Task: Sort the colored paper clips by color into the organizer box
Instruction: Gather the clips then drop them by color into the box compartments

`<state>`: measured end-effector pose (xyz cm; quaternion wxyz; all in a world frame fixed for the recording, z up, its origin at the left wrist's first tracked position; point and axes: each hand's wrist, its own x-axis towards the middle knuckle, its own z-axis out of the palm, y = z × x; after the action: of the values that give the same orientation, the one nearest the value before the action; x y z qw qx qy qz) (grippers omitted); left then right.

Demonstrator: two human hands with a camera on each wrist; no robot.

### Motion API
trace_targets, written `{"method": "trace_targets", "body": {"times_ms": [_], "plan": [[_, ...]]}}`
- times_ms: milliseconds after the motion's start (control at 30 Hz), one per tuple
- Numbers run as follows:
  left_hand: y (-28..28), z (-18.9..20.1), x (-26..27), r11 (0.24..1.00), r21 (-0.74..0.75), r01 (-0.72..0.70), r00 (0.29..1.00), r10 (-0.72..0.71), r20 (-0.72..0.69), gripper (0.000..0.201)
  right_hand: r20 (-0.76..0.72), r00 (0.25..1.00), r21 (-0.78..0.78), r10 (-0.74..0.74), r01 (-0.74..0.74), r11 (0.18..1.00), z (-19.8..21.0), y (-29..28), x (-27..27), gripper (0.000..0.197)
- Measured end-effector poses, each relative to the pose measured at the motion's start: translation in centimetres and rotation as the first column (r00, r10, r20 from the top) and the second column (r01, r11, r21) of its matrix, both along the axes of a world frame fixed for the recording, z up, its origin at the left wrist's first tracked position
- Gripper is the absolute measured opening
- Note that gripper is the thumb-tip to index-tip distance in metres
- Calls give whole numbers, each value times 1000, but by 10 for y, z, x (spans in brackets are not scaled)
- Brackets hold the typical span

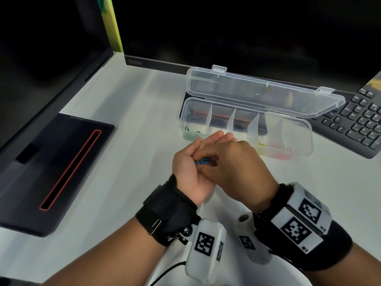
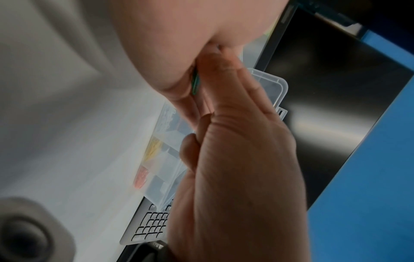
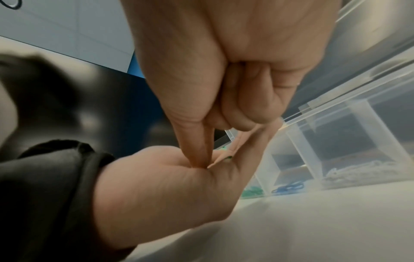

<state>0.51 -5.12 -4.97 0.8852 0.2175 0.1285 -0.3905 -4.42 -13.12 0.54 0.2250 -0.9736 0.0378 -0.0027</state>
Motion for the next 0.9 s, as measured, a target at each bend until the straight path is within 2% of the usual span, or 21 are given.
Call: {"method": "trace_targets", "body": {"times_ms": [67, 100, 167, 200, 233, 300, 333, 367, 400, 433, 467, 533, 633, 700, 767, 900], "plan": [[0, 0, -1, 1000, -8, -9, 1000, 9, 9, 46, 10, 1000, 4, -2, 2, 1000, 0, -1, -1, 19], [0, 1, -1, 1000, -8, -13, 1000, 13, 15, 46, 19, 1000, 53, -9, 8, 999, -1, -2, -1, 14], [-1, -1, 0, 1000, -4, -16, 999, 16, 30, 46, 31, 998, 294, -46, 35, 955, 3, -6, -2, 9], [-1, -2, 0, 1000, -2, -22, 999, 22, 39, 46, 17, 997, 473, -77, 60, 879, 6, -8, -4, 11], [-1, -2, 1, 999, 2, -33, 998, 33, 48, 47, -29, 992, 646, -120, 110, 755, 9, -12, -5, 16], [-1, -3, 2, 999, 20, -42, 998, 41, 56, 45, -212, 962, 880, -174, 265, 394, 14, -22, -7, 23], [-2, -3, 2, 999, 29, -34, 998, 33, 61, 44, -284, 947, 928, -152, 312, 205, 14, -28, -8, 22], [-2, -2, 1, 999, 35, -26, 997, 24, 68, 43, -318, 940, 942, -121, 328, 70, 14, -32, -9, 18], [-1, -2, 1, 999, 39, -20, 997, 17, 77, 43, -326, 940, 945, -103, 328, -5, 13, -35, -9, 14], [-1, -1, 0, 999, 41, -15, 997, 12, 83, 43, -329, 939, 944, -103, 326, -41, 11, -37, -9, 10], [0, -1, 0, 999, 41, -14, 996, 10, 84, 42, -331, 938, 943, -106, 326, -65, 11, -38, -9, 8], [1, 0, 0, 999, 34, -18, 997, 16, 78, 42, -343, 933, 939, -111, 338, -60, 8, -38, -9, 7], [0, 0, 0, 999, 26, -27, 998, 25, 64, 43, -336, 930, 938, -146, 344, 34, 8, -37, -6, 12], [-1, -1, 0, 999, 20, -33, 998, 31, 55, 46, -318, 931, 938, -176, 336, 83, 9, -38, -4, 24], [-2, -1, 0, 999, 15, -37, 998, 36, 48, 46, -313, 932, 940, -181, 331, 81, 12, -37, -2, 32], [0, 0, 0, 999, 14, -33, 998, 32, 60, 41, -329, 934, 939, -140, 339, 57, 15, -37, 1, 32]]}}
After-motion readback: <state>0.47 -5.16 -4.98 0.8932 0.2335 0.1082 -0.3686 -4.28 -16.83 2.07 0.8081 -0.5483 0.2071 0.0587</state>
